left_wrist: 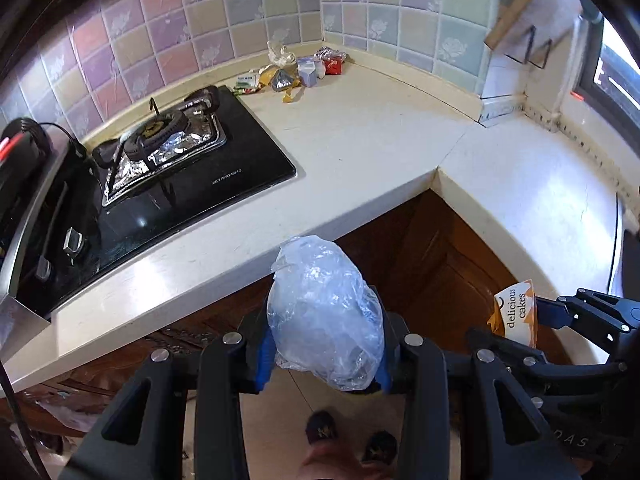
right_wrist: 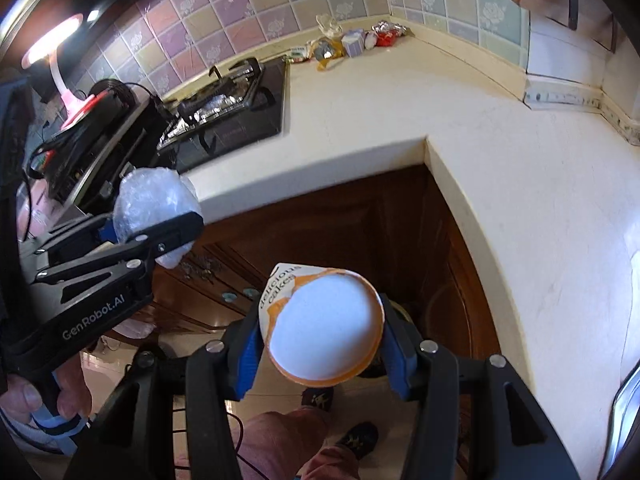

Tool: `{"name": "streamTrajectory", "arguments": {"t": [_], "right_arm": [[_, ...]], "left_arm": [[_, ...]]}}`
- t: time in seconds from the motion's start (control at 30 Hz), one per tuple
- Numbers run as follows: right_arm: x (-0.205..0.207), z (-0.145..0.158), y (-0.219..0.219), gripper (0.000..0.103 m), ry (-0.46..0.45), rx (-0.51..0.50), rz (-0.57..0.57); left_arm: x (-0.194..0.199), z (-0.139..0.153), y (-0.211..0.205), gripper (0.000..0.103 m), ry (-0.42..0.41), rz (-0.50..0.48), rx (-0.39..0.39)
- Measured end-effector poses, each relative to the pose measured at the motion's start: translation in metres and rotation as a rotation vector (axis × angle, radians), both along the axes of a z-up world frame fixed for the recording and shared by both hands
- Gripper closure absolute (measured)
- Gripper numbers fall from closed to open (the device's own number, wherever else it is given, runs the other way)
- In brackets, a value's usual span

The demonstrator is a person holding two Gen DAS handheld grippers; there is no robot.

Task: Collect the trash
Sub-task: 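Carry the lid and plastic bag down over the floor bin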

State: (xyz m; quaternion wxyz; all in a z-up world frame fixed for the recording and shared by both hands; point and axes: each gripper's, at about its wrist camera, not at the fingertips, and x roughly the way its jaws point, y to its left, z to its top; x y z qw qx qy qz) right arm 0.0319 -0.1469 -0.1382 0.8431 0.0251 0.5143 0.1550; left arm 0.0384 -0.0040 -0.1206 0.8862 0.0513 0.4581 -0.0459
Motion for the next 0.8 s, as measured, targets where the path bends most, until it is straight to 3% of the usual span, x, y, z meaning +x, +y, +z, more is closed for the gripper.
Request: {"name": "streamTrajectory", "arguments": {"t": [0.4, 0.63, 0.8], "right_arm": [[-0.018, -0.080, -0.003, 0.051, 0.089, -0.044, -0.028], [-0.016, -0.114, 0.003, 0.051, 0.135, -0.044, -0.046], [-0.016, -0.131, 0.006, 0.051, 0.144, -0.041, -0.051]], "left_arm": [[-0.068, -0.056, -0.004, 0.066, -0.320, 0.040, 0.204], [-0.087, -0.077, 0.000, 0.066, -0.409, 0.029, 0.254], [-0.090, -0.086, 0.001, 0.066, -0.434, -0.001, 0.227]]}}
